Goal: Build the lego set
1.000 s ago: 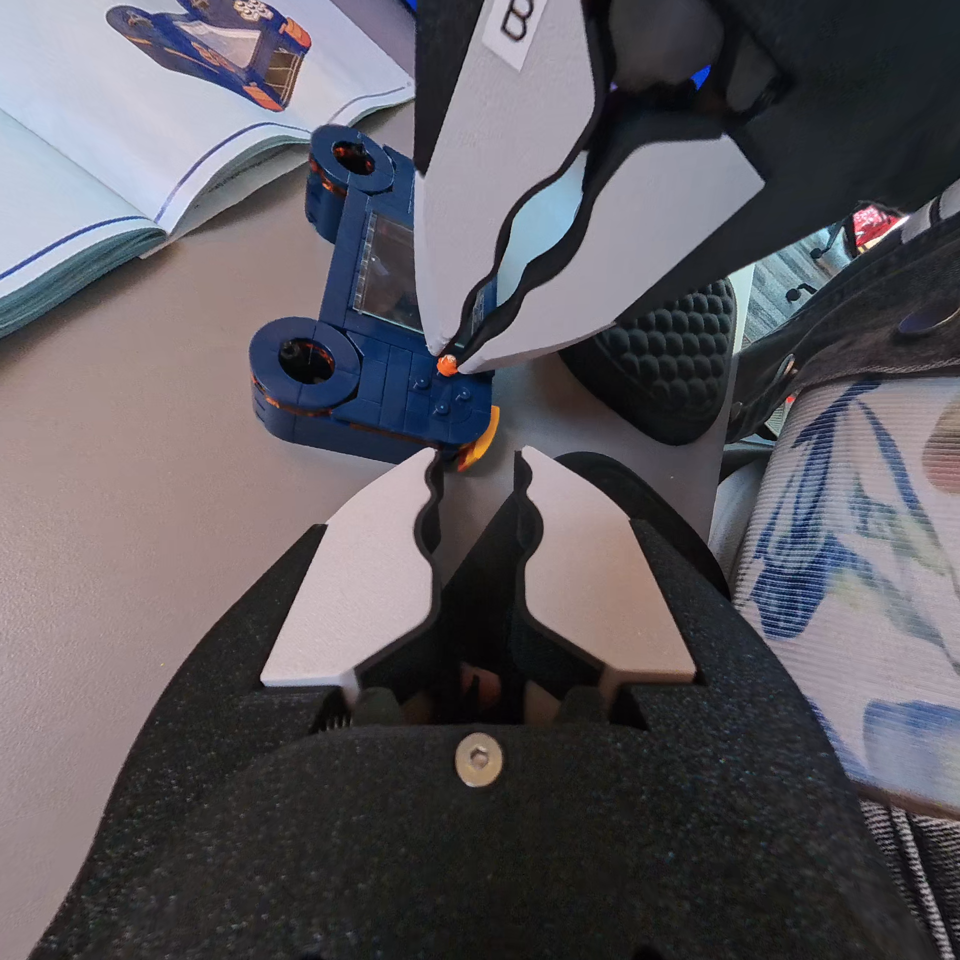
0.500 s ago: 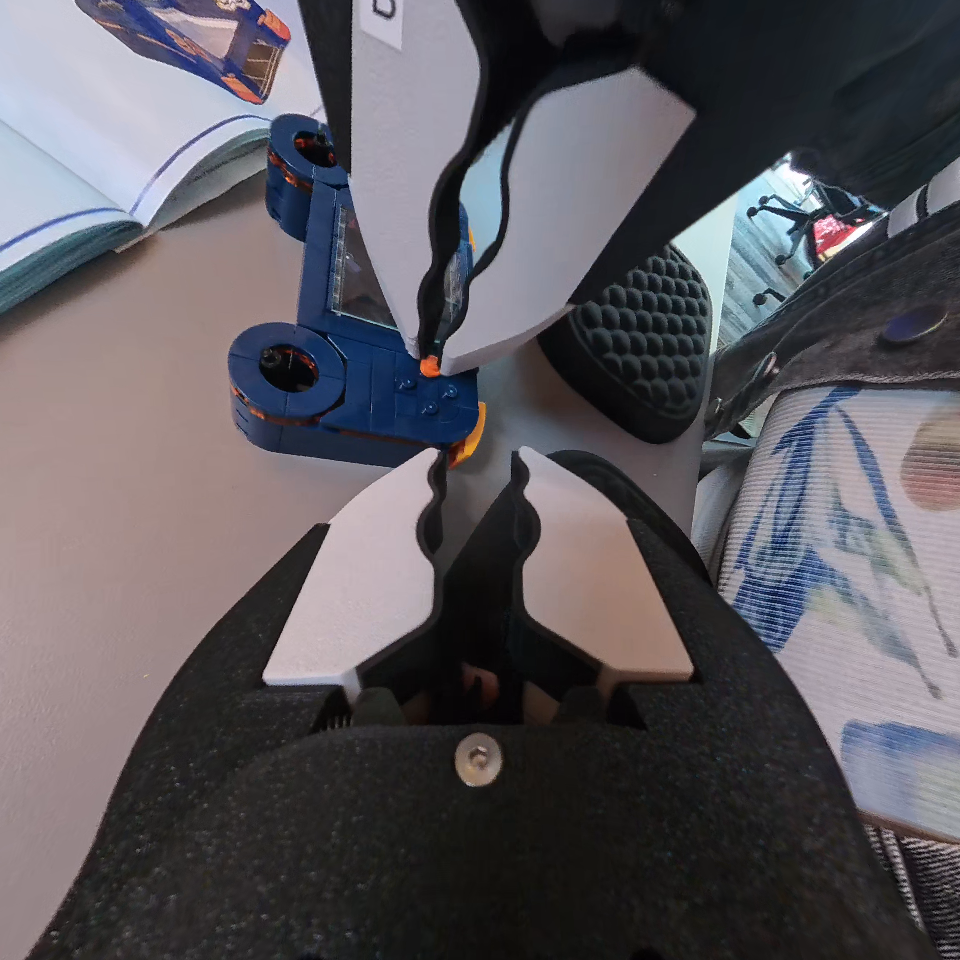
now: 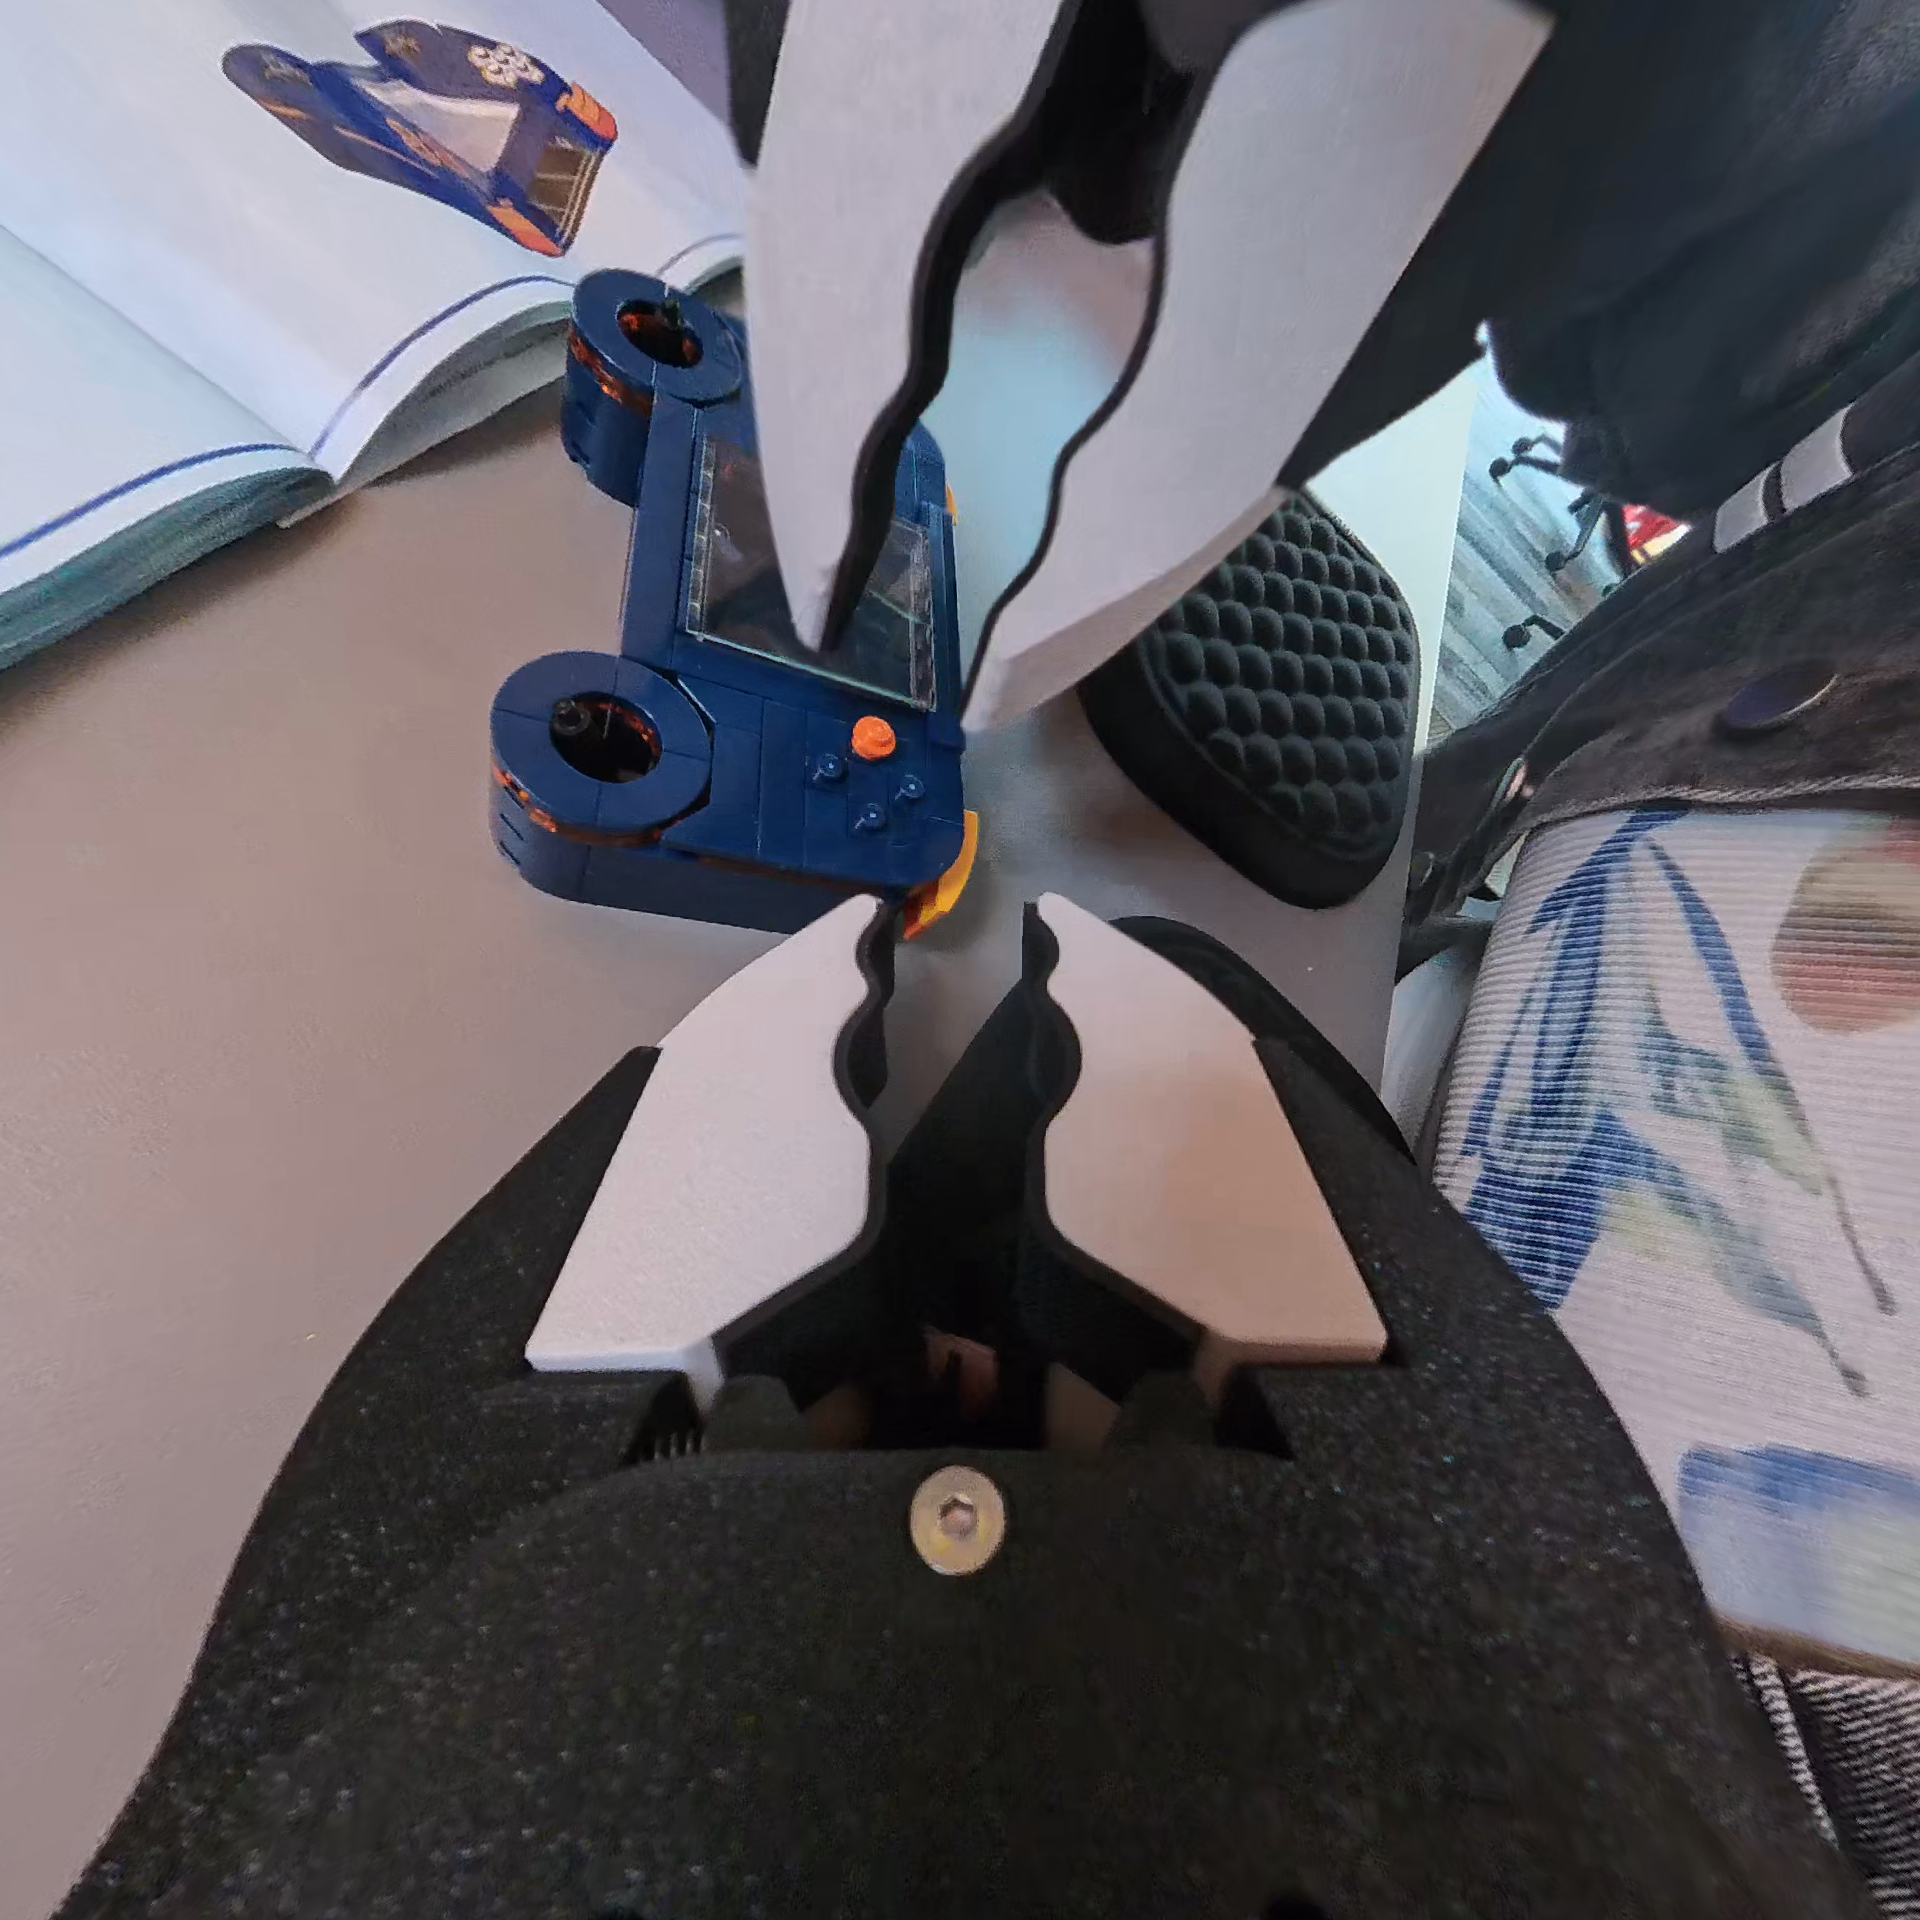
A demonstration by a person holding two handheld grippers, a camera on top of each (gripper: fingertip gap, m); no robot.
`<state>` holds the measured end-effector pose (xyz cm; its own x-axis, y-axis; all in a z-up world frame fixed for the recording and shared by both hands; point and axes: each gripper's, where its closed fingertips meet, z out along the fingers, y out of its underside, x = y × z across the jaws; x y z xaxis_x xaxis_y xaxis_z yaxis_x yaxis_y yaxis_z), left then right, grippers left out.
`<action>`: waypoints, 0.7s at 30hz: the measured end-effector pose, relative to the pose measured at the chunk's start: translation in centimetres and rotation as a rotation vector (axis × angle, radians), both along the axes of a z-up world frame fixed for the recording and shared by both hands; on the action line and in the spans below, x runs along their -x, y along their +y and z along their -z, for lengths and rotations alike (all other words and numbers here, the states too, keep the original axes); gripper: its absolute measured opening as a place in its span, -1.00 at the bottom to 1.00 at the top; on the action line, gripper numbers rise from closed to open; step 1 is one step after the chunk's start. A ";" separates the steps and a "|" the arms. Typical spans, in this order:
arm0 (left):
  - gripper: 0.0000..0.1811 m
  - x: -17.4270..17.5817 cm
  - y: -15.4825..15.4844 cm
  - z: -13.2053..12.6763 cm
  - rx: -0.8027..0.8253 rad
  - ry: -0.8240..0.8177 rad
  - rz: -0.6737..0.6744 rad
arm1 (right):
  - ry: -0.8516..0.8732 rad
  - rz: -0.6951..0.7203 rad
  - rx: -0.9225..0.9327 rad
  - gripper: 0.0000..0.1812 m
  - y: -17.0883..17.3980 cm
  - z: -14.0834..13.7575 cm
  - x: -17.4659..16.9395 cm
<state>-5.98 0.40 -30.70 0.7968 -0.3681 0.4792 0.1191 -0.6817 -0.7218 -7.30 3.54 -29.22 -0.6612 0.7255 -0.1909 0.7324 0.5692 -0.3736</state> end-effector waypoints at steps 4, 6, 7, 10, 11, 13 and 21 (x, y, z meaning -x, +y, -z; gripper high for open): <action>-0.74 0.0 0.0 0.0 0.001 -0.002 -0.001 | 0.138 0.023 0.062 -0.79 0.8 -1.5 -0.7; -0.74 0.2 0.0 -0.2 -0.013 -0.008 -0.014 | 0.262 0.052 0.150 -0.79 1.3 -3.8 -1.4; -0.74 0.3 0.1 -0.4 -0.023 -0.013 -0.022 | 0.321 0.090 0.210 -0.80 1.7 -5.2 -2.0; -0.72 0.5 0.0 -1.0 -0.063 -0.031 -0.033 | 0.481 0.224 0.369 -0.84 4.3 -9.2 -4.8; -0.72 0.6 0.0 -1.1 -0.069 -0.029 -0.040 | 0.571 0.278 0.363 -0.85 6.0 -10.4 -5.8; -0.71 0.7 0.0 -1.1 -0.075 -0.018 -0.048 | 0.760 0.410 0.291 -0.87 10.3 -12.9 -8.2; -0.73 0.9 0.1 -1.2 -0.077 -0.035 -0.061 | 0.559 0.673 -0.301 -1.00 26.4 -12.9 -18.3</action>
<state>-6.87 0.50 -29.46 0.8021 -0.3565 0.4791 0.1843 -0.6153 -0.7664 11.05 29.94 -16.31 -0.0212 0.9575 0.2877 0.7019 0.2192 -0.6777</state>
